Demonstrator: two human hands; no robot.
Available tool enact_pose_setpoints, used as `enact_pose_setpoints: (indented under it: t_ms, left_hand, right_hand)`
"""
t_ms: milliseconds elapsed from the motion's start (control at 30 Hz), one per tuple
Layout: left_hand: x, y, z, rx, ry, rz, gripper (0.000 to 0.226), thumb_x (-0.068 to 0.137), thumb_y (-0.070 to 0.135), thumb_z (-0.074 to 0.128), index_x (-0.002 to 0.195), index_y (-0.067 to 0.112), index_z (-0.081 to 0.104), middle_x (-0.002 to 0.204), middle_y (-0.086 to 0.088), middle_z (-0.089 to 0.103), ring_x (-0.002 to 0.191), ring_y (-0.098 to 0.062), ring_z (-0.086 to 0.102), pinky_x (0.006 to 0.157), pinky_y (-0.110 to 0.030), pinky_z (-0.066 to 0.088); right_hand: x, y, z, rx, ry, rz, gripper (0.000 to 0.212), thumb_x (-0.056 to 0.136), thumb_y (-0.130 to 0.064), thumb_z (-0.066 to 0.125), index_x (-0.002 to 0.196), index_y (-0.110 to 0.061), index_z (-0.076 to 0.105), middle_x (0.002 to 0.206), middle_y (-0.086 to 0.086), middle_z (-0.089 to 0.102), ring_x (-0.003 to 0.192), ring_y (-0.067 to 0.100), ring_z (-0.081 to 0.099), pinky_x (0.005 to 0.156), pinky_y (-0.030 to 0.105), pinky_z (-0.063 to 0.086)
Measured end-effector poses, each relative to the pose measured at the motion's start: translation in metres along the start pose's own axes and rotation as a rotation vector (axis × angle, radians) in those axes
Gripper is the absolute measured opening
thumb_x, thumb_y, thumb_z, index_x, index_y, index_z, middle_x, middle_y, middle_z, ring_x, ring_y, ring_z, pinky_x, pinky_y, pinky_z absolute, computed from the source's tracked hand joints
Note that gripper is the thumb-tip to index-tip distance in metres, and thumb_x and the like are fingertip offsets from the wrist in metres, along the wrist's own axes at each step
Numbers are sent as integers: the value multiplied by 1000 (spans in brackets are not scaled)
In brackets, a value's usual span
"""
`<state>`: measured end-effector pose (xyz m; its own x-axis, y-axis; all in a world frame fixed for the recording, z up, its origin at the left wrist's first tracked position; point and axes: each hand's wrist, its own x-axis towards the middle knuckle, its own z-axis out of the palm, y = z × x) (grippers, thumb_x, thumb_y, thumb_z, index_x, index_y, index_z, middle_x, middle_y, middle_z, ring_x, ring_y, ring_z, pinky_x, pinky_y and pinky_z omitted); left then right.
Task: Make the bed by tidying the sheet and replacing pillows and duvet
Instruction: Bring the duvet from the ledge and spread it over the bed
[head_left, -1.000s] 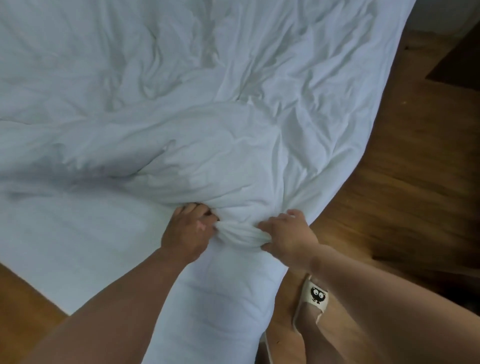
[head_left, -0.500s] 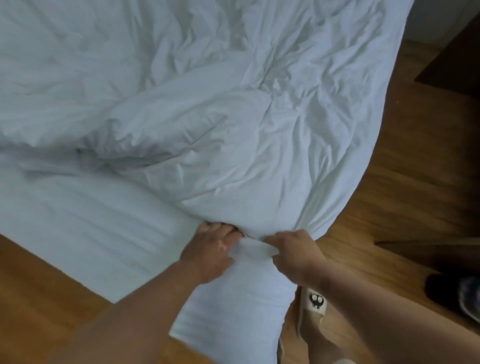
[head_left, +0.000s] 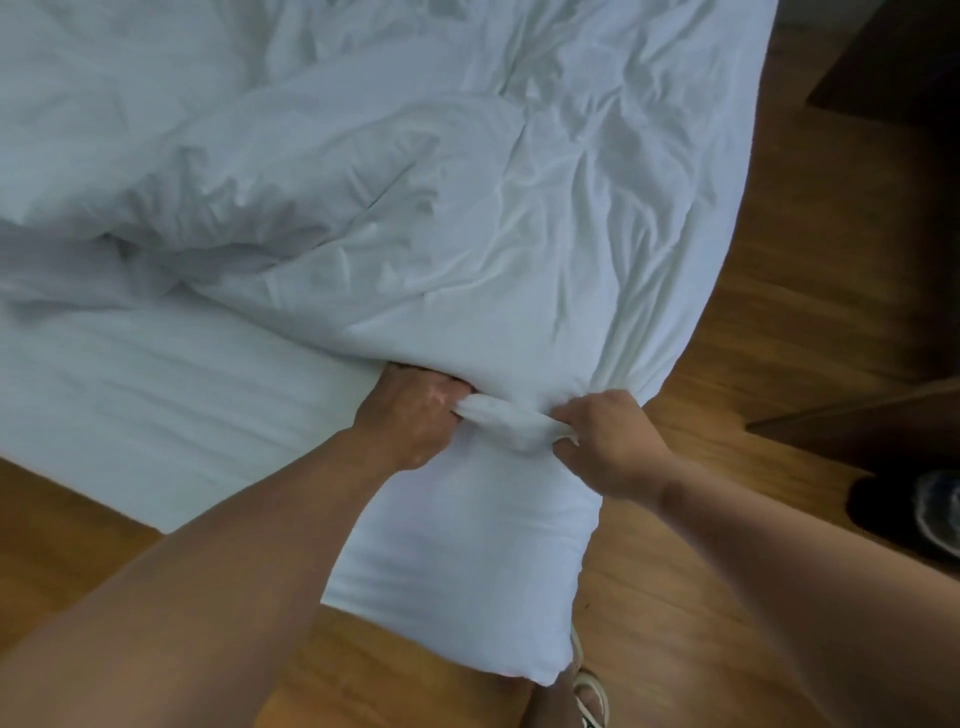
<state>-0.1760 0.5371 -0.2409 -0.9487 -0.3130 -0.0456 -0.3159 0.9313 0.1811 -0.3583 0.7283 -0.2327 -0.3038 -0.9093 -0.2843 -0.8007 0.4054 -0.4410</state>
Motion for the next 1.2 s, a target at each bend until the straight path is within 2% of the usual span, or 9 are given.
enact_pose_setpoints:
  t_ms: [100,233,333,533,733,833,1000,1067,1200]
  left_hand:
    - [-49,47,-8,49,-143,95,30,92,36,48,86,20,72,81,-1,71,73,-28,68,70,-34,50]
    - [-84,107,5,21,-277,-64,30,103,33,48,120,16,66,111,-5,72,96,-29,67,89,-36,48]
    - [-99,94,3,-103,-201,-51,34,96,36,61,127,21,61,121,-2,64,109,-27,59,96,-38,44]
    - [-115,30,-16,151,-97,20,62,77,30,80,134,31,55,126,3,55,113,-25,52,102,-43,43]
    - [-98,28,13,100,113,-40,24,81,23,75,104,27,73,106,5,67,101,-25,60,93,-40,44]
    - [-118,33,26,-6,84,-46,22,77,15,76,98,20,73,96,2,70,91,-26,64,88,-39,50]
    - [-201,83,35,-108,-87,126,21,73,36,81,80,21,68,75,3,64,71,-21,62,69,-29,53]
    - [-205,74,34,-142,-113,214,26,73,44,79,86,24,66,83,6,64,79,-18,61,75,-29,51]
    - [-202,8,21,-2,-24,397,39,76,31,60,114,27,66,108,9,63,98,-15,58,89,-29,41]
  right_hand:
    - [-33,-11,8,-123,18,15,21,70,-29,54,87,-33,66,72,-9,61,71,17,56,88,36,45]
    - [-69,-63,39,-96,-4,-150,30,71,-32,65,101,-30,65,81,-10,63,75,19,60,82,37,46]
    - [-81,-66,49,-71,19,-54,14,89,-39,61,98,-29,62,87,-7,65,83,20,60,90,36,42]
    - [-106,-64,52,-80,95,52,18,94,-38,59,81,-27,53,71,-8,54,73,19,52,81,31,38]
    - [-103,-71,64,-155,121,108,15,89,-34,61,78,-26,54,66,-7,53,68,20,50,74,30,32]
    - [-104,-70,75,-170,110,145,6,86,-31,60,82,-28,58,64,-8,52,68,19,48,76,29,36]
    - [-123,-98,85,-218,-26,149,31,73,-22,61,103,-30,63,85,-10,59,89,17,55,112,39,36]
    - [-125,-118,96,-209,-3,86,40,61,-24,67,101,-28,62,86,-10,57,86,17,57,106,44,43]
    - [-117,-137,118,-146,69,6,41,55,-17,64,96,-23,59,90,-8,57,79,20,55,87,34,49]
